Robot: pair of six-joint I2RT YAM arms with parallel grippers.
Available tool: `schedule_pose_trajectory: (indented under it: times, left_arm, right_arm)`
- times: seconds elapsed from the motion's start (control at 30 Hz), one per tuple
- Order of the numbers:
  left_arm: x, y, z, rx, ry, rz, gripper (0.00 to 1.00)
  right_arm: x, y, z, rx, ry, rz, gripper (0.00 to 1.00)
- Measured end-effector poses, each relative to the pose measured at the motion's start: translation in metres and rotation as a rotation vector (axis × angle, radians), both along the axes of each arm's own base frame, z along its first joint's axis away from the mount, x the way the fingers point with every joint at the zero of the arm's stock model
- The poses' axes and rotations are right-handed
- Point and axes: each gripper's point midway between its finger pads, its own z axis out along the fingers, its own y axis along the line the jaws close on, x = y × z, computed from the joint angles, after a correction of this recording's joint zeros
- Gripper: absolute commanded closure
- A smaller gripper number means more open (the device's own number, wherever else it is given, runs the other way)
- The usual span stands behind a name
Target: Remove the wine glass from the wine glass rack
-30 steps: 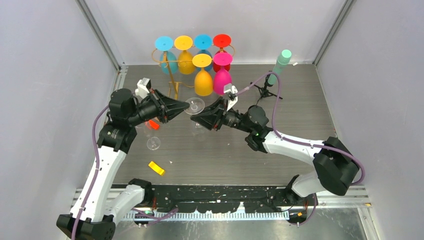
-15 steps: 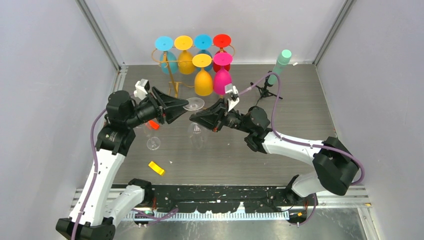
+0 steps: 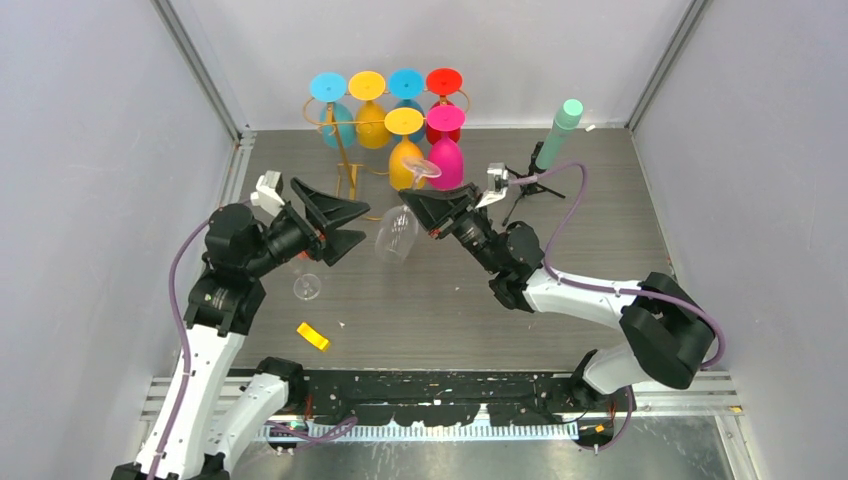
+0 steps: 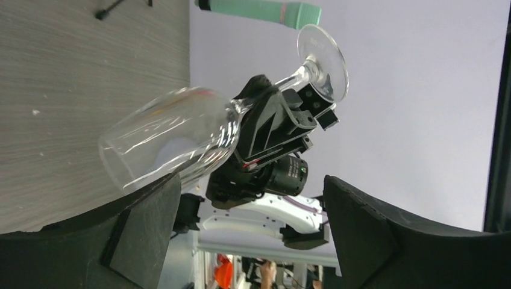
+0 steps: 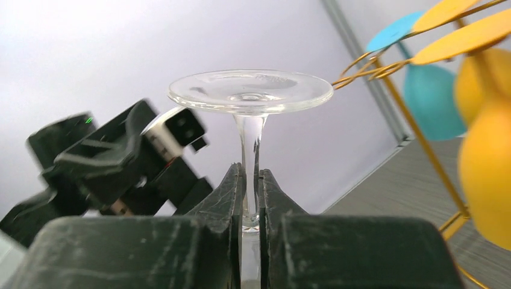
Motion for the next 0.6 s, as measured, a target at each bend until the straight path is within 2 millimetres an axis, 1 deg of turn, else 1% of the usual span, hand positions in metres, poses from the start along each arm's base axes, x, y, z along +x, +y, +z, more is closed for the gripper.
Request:
schedule_pose_trajectory:
  times: [0.07, 0.17, 0.3, 0.4, 0.5, 0.6]
  left_arm:
    - [0.000, 0.007, -0.001, 0.029, -0.031, 0.047, 0.08]
    - [-0.002, 0.014, 0.000, 0.045, -0.071, 0.093, 0.08]
    - [-0.005, 0.019, -0.009, 0.050, -0.078, 0.120, 0.08]
    - [-0.004, 0.018, -0.012, 0.041, -0.069, 0.118, 0.08]
    - [-0.001, 0.015, -0.015, 0.005, -0.051, 0.113, 0.08]
    - [0.000, 0.012, -0.013, -0.043, -0.038, 0.102, 0.08]
  right_arm:
    - [0.011, -0.008, 0.000, 0.032, 0.042, -0.065, 1.00]
    - [0.024, -0.022, 0.006, 0.112, 0.119, -0.155, 1.00]
    - [0.027, -0.033, 0.016, 0.210, 0.189, -0.208, 1.00]
    - [0.024, -0.031, 0.024, 0.253, 0.219, -0.209, 1.00]
    - [0.021, -0.029, 0.036, 0.296, 0.233, -0.199, 1.00]
    - [0.018, -0.025, 0.048, 0.336, 0.240, -0.182, 1.00]
